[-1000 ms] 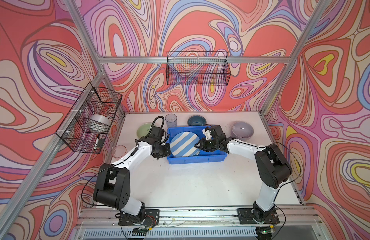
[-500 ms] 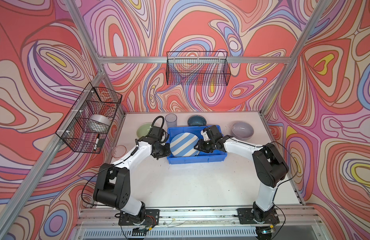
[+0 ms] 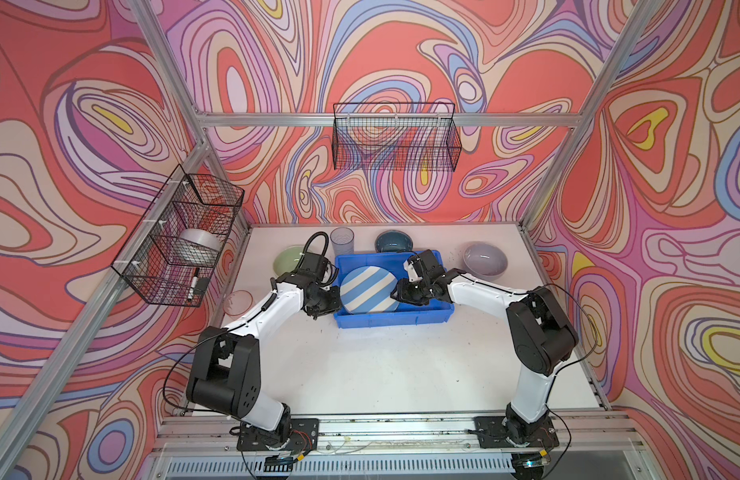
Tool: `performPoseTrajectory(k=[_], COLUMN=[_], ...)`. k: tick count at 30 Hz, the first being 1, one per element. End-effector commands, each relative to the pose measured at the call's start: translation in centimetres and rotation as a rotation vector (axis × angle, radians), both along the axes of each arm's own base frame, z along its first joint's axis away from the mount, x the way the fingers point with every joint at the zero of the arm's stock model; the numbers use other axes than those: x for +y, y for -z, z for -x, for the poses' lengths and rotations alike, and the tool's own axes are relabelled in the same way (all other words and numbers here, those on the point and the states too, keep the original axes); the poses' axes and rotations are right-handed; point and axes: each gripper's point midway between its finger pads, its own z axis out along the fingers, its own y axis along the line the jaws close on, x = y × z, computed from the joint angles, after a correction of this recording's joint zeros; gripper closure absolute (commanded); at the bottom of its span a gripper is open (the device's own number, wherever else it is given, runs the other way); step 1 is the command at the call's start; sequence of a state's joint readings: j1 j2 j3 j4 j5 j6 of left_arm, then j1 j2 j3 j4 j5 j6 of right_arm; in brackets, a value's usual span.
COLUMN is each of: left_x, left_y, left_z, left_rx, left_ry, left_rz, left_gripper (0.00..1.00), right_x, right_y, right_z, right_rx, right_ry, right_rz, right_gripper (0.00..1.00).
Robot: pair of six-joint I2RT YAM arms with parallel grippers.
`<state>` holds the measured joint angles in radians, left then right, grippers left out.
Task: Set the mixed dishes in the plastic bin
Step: 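Lower the striped plate onto the stacked plates and open the right gripper, then move the right gripper to the grey-lavender bowl beside the bin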
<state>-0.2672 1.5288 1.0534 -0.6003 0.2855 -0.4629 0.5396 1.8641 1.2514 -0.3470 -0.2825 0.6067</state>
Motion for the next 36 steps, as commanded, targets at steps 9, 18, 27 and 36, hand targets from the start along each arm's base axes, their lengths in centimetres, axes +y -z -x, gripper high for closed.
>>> performPoseTrajectory(k=[9,18,27,36], left_x=[0.1,0.5,1.1,2.6], left_y=[-2.4,-3.2,-4.8,-5.5], left_z=[-0.8,-0.7,-0.4,0.6], left_rx=[-0.055,-0.075,-0.117,-0.138], left_ry=[0.014,0.017,0.009,-0.003], left_rz=[0.003,-0.01,-0.029,-0.083], left_gripper=[0.78,0.73,0.55,0.37], right_x=[-0.8,-2.5,-6.5,-14.8], right_y=[-3.8,-7.5,-10.4,-11.2], right_z=[-0.3,0.4,0.4,-0.7], right_rx=[-0.094,-0.159,-0.199,-0.193], right_ry=[0.003,-0.005,0.058,0.222], right_rz=[0.033,0.086,0.096,0.151], right_gripper=[0.51,0.45,0.4,0.4])
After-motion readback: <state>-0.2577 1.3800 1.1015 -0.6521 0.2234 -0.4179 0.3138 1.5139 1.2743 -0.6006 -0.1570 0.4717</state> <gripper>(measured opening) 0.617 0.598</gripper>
